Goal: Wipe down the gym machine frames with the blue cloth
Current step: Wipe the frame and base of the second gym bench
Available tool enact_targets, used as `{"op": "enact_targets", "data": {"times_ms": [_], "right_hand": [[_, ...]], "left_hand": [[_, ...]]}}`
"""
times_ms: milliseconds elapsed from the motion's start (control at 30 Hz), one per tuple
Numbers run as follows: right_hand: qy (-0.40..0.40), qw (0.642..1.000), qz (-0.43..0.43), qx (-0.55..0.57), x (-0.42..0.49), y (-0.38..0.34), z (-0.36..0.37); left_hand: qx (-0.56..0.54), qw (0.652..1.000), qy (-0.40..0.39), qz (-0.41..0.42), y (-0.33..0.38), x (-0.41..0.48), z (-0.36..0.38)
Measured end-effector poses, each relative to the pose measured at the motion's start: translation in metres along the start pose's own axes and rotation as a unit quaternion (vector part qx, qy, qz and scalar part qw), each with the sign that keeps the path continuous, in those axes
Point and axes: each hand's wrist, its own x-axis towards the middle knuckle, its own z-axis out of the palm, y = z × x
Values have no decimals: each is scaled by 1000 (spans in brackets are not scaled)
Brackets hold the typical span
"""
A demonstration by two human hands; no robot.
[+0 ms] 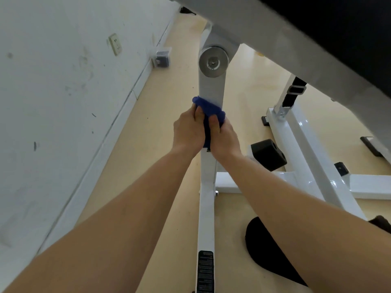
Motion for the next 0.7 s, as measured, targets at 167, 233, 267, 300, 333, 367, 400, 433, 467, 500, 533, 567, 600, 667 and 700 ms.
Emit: {"op": "enact_targets", "data": {"times_ms": [167,233,267,300,333,367,400,433,467,500,533,567,600,667,700], "right_hand": [[55,993,-106,15,5,-48,-11],[52,987,-153,14,14,-63,-18],[42,985,-165,9,16,-64,-20],[35,984,-176,2,16,-64,-21],[32,982,-188,-2,16,-61,-21],[32,980,-196,8,17,-57,-20],[32,981,-191,26,16,-51,-19],[26,983,-177,44,14,-44,-17],[14,987,-155,49,9,-36,-16],[-7,992,-120,42,4,-26,-16],[-33,996,-82,26,-2,-16,-15],[-50,997,-53,4,-6,-9,-15],[-55,997,-43,-17,-8,-8,-17],[-32,996,-85,-22,-3,-25,-22],[-16,993,-119,-15,2,-39,-24]], "left_hand": [[-7,994,72,88,33,8,-16],[-7,989,87,117,48,15,-25],[-6,988,84,131,50,16,-27],[-9,986,80,145,49,15,-28],[-13,985,79,155,47,14,-27],[-15,984,82,160,43,12,-25],[-12,984,83,158,36,11,-21],[-9,985,79,151,29,9,-18],[-6,989,65,135,20,6,-14],[0,993,41,106,10,3,-9],[11,997,13,70,0,0,-5],[21,999,-8,40,-7,-2,-2],[22,999,-16,23,-8,-3,-1],[1,999,16,41,8,0,-8],[-12,997,43,67,21,3,-14]]}}
